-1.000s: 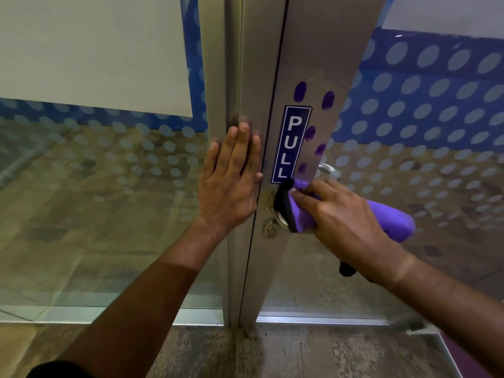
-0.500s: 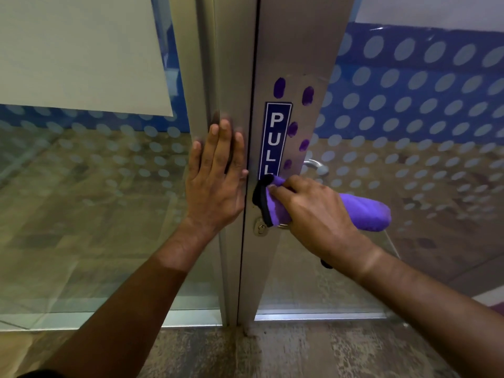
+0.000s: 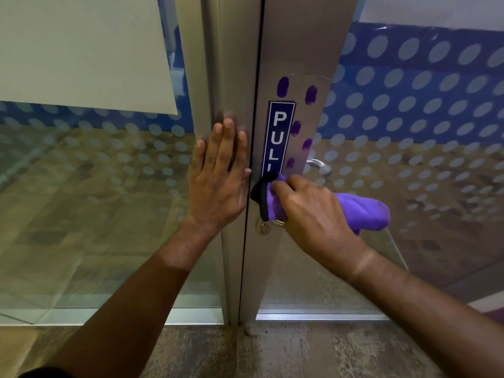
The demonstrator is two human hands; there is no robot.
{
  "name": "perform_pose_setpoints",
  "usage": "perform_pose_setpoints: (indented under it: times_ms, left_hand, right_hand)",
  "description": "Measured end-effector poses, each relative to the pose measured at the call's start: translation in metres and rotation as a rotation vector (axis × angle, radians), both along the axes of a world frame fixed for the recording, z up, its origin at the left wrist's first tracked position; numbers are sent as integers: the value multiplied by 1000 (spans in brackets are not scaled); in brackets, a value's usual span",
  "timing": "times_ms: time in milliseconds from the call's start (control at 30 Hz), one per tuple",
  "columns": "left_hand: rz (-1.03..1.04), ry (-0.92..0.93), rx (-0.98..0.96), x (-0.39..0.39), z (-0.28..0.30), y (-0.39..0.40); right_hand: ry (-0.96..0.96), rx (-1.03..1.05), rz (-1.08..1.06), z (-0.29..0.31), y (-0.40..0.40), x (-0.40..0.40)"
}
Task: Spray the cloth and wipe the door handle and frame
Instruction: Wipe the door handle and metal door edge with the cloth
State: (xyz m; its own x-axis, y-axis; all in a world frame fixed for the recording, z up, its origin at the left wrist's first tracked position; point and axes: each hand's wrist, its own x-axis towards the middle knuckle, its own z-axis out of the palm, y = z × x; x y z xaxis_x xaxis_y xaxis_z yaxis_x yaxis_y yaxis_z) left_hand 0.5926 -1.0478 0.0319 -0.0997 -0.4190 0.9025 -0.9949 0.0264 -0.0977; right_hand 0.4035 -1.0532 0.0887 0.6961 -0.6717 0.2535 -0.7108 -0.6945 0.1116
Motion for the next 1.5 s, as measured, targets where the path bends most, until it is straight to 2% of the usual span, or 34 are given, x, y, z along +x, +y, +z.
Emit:
perform_pose_setpoints:
  times_ms: [133,300,433,667,867,967,1133,1233,1300,1367,1433,1500]
  left_hand:
    - [-11,3,0,-1,0,1]
    - [-27,14,8,-1,1,1]
    - [-17,-5,21,1,1,2]
    - [-13,-5,30,2,1,2]
    - [-13,-9,39,2,2,3]
    - [-17,-15,33,3,1,4]
    - [-11,-8,68,3,4,7]
    - [-17,-3,76,1,2,5]
    - [-17,-2,64,1,2,3]
    - [-16,5,49,1,2,2]
    - [-25,4,38,1,1,2]
    - [-26,-11,31,2,1,3]
  right_hand:
    - [-4,31,-54,4,-4,-9]
    - [-63,-47,98,0,-2,2]
    - [49,-113,190,4,3,14]
    - [26,-33,18,2,2,-2]
    - [144,-210,194,3,6,18]
    - [143,-146,128,3,5,9]
    - [71,31,-106,4,6,-1]
    - [10,-13,-34,1,5,2]
    - [-39,-118,75,-1,7,8]
    - [-11,-200,119,-4,7,11]
    - [54,-238,75,-5,8,10]
    - [90,-152,-24,-4,8,5]
